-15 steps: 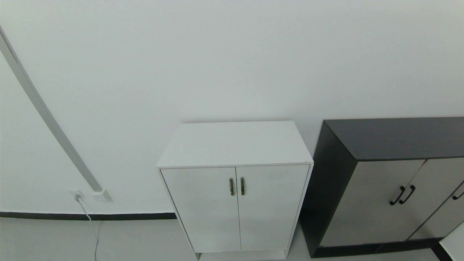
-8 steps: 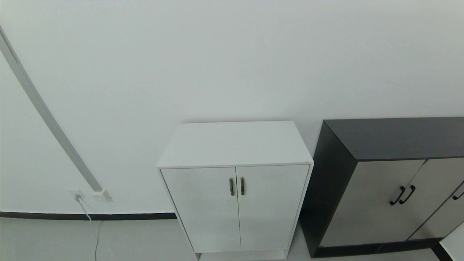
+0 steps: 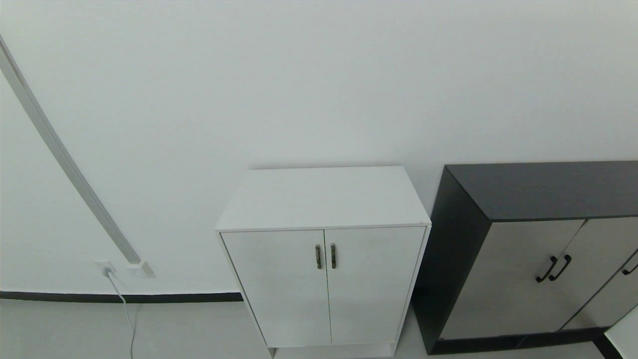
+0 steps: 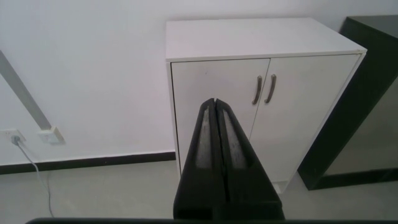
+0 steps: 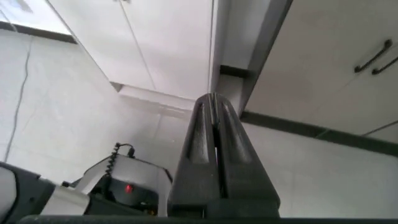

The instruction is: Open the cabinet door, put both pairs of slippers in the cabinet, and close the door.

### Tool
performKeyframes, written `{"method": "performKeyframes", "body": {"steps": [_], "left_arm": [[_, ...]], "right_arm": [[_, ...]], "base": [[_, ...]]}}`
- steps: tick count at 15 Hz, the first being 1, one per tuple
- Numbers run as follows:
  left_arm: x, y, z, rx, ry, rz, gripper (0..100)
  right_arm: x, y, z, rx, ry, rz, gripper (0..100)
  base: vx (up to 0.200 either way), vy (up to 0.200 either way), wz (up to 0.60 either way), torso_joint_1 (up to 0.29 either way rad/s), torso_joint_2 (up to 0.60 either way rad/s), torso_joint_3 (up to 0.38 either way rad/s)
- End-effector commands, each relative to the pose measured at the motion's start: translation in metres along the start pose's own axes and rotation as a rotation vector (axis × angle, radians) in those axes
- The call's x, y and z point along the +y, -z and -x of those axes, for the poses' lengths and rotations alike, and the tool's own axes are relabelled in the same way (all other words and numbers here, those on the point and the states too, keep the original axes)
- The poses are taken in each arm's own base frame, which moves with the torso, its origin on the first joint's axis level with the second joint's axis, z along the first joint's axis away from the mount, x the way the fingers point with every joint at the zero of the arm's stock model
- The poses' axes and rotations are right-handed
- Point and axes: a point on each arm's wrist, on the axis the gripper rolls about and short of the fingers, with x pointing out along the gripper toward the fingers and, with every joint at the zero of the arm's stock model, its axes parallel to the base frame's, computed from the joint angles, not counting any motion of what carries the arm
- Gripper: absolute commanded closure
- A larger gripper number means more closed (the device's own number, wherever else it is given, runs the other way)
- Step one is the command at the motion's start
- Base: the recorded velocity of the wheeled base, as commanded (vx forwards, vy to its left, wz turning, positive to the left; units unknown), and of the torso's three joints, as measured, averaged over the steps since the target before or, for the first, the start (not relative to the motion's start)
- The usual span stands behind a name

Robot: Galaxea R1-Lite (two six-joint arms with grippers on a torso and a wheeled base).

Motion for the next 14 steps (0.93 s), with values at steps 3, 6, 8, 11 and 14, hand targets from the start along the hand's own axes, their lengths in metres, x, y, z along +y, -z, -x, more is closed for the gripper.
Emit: {"method": "performKeyframes", "body": {"steps": [3, 6, 8, 11, 14], "left_arm": [[0.000, 0.000, 0.000, 0.001, 0.000, -0.001, 100], [0.000, 0.000, 0.000, 0.001, 0.000, -0.001, 100], [0.000, 0.000, 0.000, 0.001, 0.000, -0.001, 100], [0.000, 0.000, 0.000, 0.000, 0.000, -0.001, 100], [0.000, -0.001, 0.000, -0.002, 0.000, 0.007, 100]], "right_arm": [[-0.004, 0.003, 0.015, -0.118, 0.455, -0.105, 100], [0.002, 0.012, 0.028, -0.336, 0.335, -0.092, 100], [0.003, 0.012, 0.028, -0.337, 0.319, -0.100, 100], [0.007, 0.017, 0.025, -0.287, 0.144, -0.067, 100], [0.007, 0.016, 0.026, -0.309, 0.169, -0.052, 100]], "base": [[0.000, 0.000, 0.00, 0.000, 0.00, 0.000], [0.000, 0.000, 0.00, 0.000, 0.00, 0.000], [0.000, 0.000, 0.00, 0.000, 0.00, 0.000], [0.000, 0.000, 0.00, 0.000, 0.00, 0.000], [0.000, 0.000, 0.00, 0.000, 0.00, 0.000]]}}
